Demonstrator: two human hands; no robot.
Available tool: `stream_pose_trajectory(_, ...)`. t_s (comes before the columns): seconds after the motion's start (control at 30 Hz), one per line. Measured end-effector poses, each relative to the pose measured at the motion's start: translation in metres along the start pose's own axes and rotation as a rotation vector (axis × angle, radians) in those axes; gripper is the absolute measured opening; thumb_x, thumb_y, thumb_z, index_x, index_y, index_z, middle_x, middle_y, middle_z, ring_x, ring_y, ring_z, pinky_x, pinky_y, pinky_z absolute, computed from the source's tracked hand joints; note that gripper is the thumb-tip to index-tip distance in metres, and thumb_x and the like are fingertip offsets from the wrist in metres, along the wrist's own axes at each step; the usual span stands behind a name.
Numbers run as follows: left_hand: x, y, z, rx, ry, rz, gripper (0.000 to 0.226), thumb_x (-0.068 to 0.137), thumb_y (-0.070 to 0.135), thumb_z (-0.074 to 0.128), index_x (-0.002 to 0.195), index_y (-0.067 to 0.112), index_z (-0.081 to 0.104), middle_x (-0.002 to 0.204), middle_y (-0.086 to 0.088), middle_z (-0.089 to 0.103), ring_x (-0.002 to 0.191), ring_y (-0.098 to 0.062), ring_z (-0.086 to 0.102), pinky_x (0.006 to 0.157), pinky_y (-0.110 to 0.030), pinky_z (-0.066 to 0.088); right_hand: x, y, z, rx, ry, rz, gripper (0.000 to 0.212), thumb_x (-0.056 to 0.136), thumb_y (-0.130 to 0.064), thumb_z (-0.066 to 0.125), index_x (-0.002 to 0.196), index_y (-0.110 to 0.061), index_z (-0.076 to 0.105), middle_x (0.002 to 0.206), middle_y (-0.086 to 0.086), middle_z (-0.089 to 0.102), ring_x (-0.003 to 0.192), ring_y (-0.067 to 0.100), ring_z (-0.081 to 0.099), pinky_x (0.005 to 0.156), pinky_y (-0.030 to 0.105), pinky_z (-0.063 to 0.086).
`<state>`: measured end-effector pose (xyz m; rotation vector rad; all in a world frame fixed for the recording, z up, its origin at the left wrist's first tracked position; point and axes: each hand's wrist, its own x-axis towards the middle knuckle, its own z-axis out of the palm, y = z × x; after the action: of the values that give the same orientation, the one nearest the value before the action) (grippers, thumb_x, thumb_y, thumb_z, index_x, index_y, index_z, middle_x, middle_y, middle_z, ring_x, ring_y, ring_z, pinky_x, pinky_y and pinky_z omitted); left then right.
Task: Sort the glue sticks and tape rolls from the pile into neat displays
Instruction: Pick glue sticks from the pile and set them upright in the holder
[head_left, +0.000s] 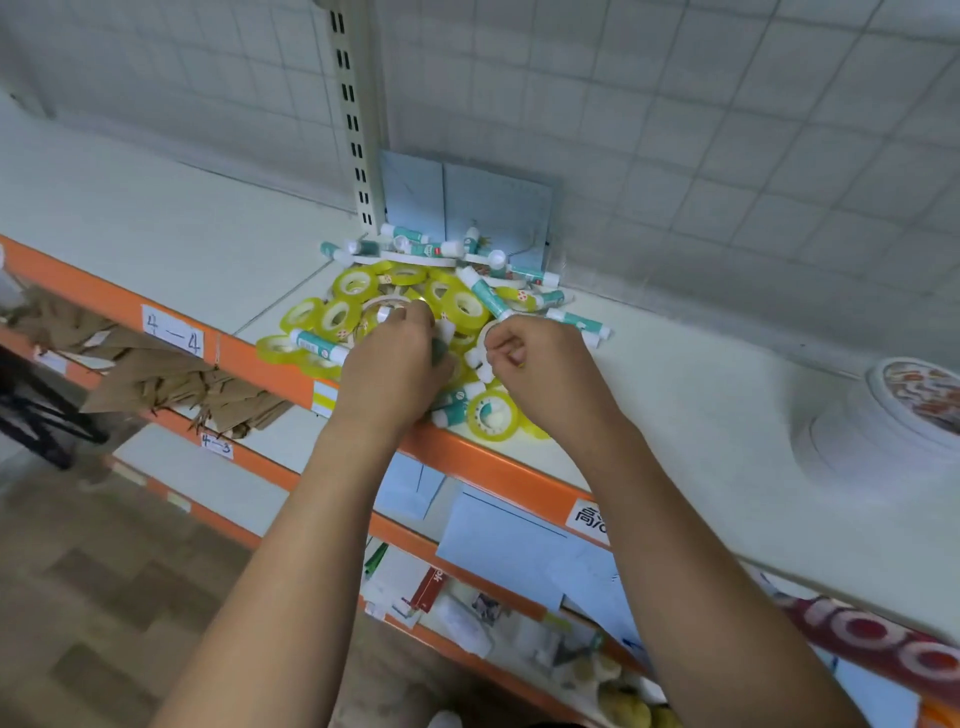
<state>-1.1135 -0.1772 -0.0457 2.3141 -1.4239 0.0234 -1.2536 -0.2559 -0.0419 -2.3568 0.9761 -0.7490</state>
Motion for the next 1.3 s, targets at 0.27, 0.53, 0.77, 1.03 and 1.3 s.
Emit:
stream_pose_trajectory(0.27, 0.023, -0.003, -0.008, -0.074, 0.033, 0.121, 0.027, 0.083, 0.021, 0.062, 0.107, 0.008, 0.06, 0.101, -0.012, 0.062, 0.091, -0.034, 0.059, 0.07, -0.041, 0.05, 0.041, 0.001, 0.014, -0.145, 0.122, 0.066, 0.021, 0.09, -0.013, 0.061, 0.11, -0.01, 0.068, 0.109, 0.008, 0.064, 0.102, 0.023, 0.058, 0.091, 0.038, 0.047)
stream_pose_trajectory(0.53, 0.037, -0.009, -0.012, -0.06, 0.016, 0.151, 0.025, 0.084, 0.023, 0.059, 0.107, 0.012, 0.06, 0.1, -0.008, 0.062, 0.091, -0.03, 0.059, 0.072, -0.044, 0.053, 0.082, -0.004, 0.036, -0.39, 0.114, 0.059, 0.027, 0.094, -0.018, 0.057, 0.12, -0.013, 0.062, 0.117, 0.009, 0.057, 0.11, 0.029, 0.052, 0.087, 0.037, 0.043)
stream_pose_trajectory(0.77, 0.04, -0.011, -0.012, -0.079, 0.018, 0.188, 0.024, 0.086, 0.025, 0.058, 0.107, 0.014, 0.061, 0.1, -0.006, 0.063, 0.092, -0.029, 0.059, 0.07, -0.041, 0.052, 0.085, 0.0, 0.041, -0.425, 0.084, 0.102, 0.025, 0.091, -0.006, 0.057, 0.113, -0.012, 0.067, 0.114, 0.013, 0.054, 0.108, 0.031, 0.052, 0.087, 0.035, 0.044)
stream_pose_trajectory(1.03, 0.032, 0.018, -0.015, -0.056, 0.06, 0.304, 0.026, 0.082, 0.032, 0.059, 0.105, 0.019, 0.061, 0.099, -0.004, 0.064, 0.091, -0.031, 0.06, 0.065, -0.036, 0.048, 0.029, 0.0, -0.013, -0.122, 0.127, 0.131, 0.029, 0.087, -0.017, 0.061, 0.116, -0.012, 0.062, 0.111, 0.009, 0.051, 0.098, 0.025, 0.056, 0.086, 0.035, 0.045)
stream_pose_trajectory(1.3, 0.004, 0.125, 0.026, -0.142, -0.156, 0.602, 0.032, 0.083, 0.027, 0.058, 0.115, 0.021, 0.054, 0.111, -0.001, 0.061, 0.1, -0.027, 0.059, 0.072, -0.035, 0.046, -0.09, 0.058, -0.096, -0.257, 0.134, 0.334, 0.023, 0.084, -0.015, 0.064, 0.106, -0.012, 0.061, 0.104, 0.007, 0.058, 0.092, 0.024, 0.057, 0.082, 0.039, 0.047)
